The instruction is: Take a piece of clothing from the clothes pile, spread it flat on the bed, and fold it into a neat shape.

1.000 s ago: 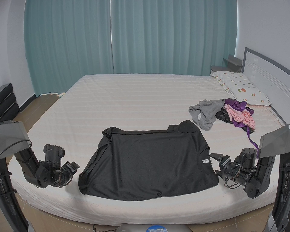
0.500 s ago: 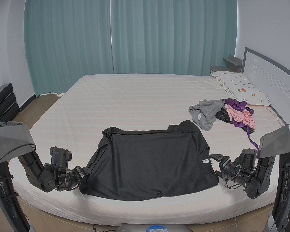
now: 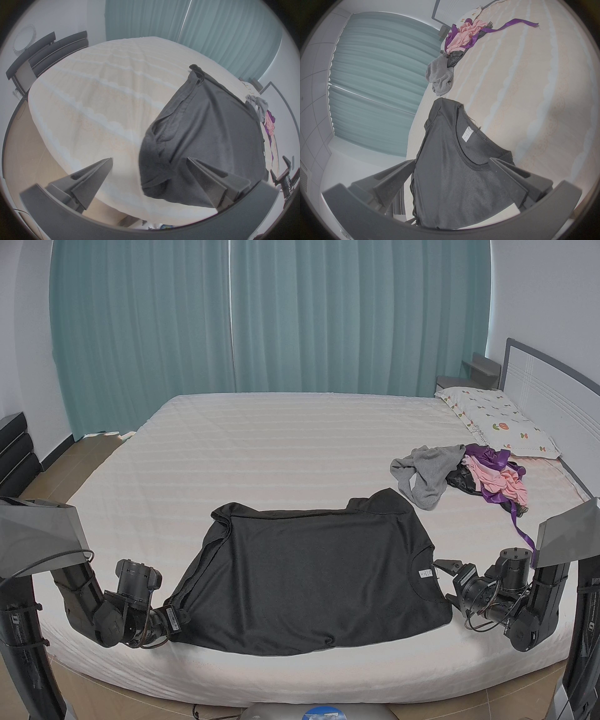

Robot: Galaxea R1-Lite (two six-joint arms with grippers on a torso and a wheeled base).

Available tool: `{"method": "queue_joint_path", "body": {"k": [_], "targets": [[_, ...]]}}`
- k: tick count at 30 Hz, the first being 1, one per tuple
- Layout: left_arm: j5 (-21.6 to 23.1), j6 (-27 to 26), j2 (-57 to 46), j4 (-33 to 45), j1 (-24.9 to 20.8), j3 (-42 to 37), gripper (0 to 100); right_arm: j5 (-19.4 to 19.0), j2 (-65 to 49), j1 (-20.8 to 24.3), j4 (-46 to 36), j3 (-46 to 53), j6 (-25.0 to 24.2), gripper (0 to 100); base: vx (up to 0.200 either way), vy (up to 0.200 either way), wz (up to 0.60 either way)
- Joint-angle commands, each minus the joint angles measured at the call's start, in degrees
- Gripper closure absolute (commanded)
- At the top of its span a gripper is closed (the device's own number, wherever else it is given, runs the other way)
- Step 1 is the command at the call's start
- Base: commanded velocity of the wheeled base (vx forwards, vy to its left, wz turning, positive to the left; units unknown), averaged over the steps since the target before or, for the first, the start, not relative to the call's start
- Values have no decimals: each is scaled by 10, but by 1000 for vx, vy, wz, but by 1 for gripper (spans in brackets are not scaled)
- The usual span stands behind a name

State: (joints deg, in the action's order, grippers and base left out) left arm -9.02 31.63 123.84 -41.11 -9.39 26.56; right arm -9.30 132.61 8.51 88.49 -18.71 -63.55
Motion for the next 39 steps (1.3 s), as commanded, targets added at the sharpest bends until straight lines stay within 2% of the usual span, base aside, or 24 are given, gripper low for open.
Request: {"method": "queue_joint_path", "body": {"k": [1,3,6,7,10,15,16,17,22,28,32,34,39], "targets": [[-1,-10,10,0,22,-8,0,0,1,0,0,0,0,0,0,0,0],[-1,-11,4,0,38,-10,0,0,1,0,0,0,0,0,0,0,0],[-1,-11,4,0,38,-10,0,0,1,0,0,0,0,0,0,0,0],[-1,-27,-15,-1,75,-34,0,0,2,0,0,0,0,0,0,0,0],[-1,-54,-20,-6,104,-55,0,0,2,0,0,0,0,0,0,0,0],[5,-86,-29,-4,175,-43,0,-1,1,0,0,0,0,0,0,0,0],[5,-86,-29,-4,175,-43,0,-1,1,0,0,0,0,0,0,0,0],[16,-101,-30,-2,205,-33,0,-1,1,0,0,0,0,0,0,0,0],[54,-104,-49,1,239,-24,0,-1,1,0,0,0,0,0,0,0,0],[104,-90,-82,19,226,-8,0,-1,2,0,0,0,-1,0,0,0,0],[122,-14,-83,43,186,49,0,-1,2,0,0,0,-1,0,0,0,0],[122,29,-78,83,157,101,0,-1,2,0,0,0,-1,0,0,0,0],[123,79,-55,147,105,193,0,-1,1,0,0,0,-1,0,0,0,0]]}}
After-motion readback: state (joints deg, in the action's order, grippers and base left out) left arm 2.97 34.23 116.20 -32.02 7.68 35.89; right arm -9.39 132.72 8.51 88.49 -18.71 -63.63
